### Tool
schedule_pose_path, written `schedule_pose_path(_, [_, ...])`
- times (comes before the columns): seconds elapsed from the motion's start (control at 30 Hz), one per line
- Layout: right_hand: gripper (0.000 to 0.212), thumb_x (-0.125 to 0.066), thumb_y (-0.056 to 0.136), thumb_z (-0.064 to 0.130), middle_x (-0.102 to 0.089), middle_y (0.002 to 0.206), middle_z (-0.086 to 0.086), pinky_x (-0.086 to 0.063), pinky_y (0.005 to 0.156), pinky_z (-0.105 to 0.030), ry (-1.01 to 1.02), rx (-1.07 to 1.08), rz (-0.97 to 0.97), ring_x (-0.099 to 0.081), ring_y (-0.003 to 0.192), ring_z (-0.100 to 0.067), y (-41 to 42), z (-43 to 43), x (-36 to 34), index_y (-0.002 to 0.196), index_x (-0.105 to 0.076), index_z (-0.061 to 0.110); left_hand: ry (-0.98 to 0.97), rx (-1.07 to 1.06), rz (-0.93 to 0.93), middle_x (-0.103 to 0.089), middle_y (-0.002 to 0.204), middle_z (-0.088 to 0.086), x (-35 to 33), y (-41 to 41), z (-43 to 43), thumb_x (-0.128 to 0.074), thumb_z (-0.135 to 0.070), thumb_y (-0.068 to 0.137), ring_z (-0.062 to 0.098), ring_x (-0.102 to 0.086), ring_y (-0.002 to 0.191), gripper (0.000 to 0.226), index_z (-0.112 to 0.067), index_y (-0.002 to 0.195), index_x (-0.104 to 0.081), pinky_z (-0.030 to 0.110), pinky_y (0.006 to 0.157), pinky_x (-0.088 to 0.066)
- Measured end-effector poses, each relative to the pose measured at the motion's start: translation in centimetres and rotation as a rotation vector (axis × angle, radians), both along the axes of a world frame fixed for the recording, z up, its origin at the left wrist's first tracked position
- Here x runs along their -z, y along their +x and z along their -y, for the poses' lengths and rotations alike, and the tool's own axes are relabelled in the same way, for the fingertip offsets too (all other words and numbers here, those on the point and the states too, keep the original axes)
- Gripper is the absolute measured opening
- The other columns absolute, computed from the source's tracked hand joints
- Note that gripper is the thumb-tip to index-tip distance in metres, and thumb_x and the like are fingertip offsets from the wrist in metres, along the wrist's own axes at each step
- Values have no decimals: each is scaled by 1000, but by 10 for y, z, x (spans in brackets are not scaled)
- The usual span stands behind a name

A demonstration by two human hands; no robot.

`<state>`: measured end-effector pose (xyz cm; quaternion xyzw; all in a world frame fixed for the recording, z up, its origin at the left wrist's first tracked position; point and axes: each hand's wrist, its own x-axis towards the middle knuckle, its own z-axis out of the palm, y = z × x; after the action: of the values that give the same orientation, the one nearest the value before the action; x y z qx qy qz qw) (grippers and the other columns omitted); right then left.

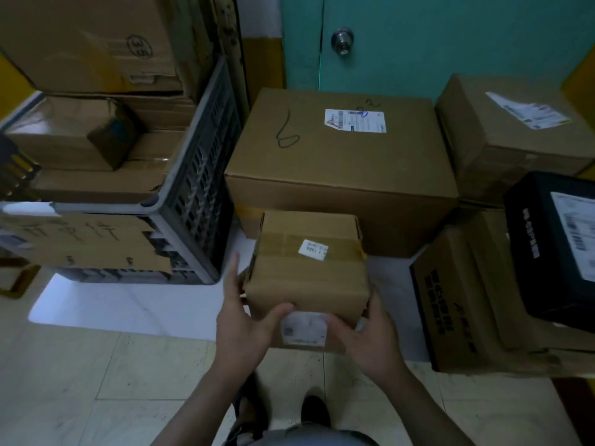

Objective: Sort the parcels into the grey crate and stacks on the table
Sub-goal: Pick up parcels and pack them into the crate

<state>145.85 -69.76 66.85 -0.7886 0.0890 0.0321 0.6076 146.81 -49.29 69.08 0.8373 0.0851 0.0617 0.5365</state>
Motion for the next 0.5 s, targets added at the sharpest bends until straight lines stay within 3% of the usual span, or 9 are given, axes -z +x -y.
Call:
schedule_pose_path(0.07, [76,-74,63,58,-49,114,35,-45,80,-13,-32,62,6,-53,103,10,1,-1,-5,129,-37,48,-57,-63,-9,-51,117,-26,-5,3,3,-92,-42,64,-10,-56,99,102,-35,145,-30,10,77,-44])
schedule_pose_path(0.17, [64,-69,69,60,-51,106,35,-47,76,-16,-57,113,34,-54,97,12,4,-3,-10,123,-37,50,-35,-6,-79,-50,116,-26,-9,4,7,-82,-59,63,-2,-55,103,82,-33,128,-39,7,78,-42])
schedule_pose_path(0.27, [72,-60,73,77,-58,114,26,-55,81,-28,-101,84,37,-59,104,1,9,-8,-6,133,-41,42,-67,47,-165,-49,126,-20,-5,1,8,-76,-58,66,-2,-52,108,87,-46,139,-31,14,87,-44])
schedule_pose_path(0.33, [79,-57,74,78,-61,119,22,-57,81,-30,-111,32,31,-61,106,1,13,-7,-7,140,-41,39,-88,18,-203,-54,118,-21,-6,-2,8,-74,-56,68,-10,-53,97,83,-50,137,-28,6,76,-43])
schedule_pose_path(0.43, [69,-64,70,70,-60,108,28,-53,75,-19,-96,53,16,-59,100,9,15,-2,-15,129,-47,39,-126,-102,-269,-58,109,-13,-6,-4,8,-81,-49,70,-9,-56,87,90,-34,143,-29,17,72,-46])
schedule_pose_path(0.5, [60,-67,66,65,-58,102,29,-52,75,-19,-81,119,-1,-59,98,8,17,-4,-16,116,-47,39,-121,-159,-302,-61,106,-11,-7,0,8,-82,-50,71,-4,-58,85,78,-25,130,-37,21,69,-44])
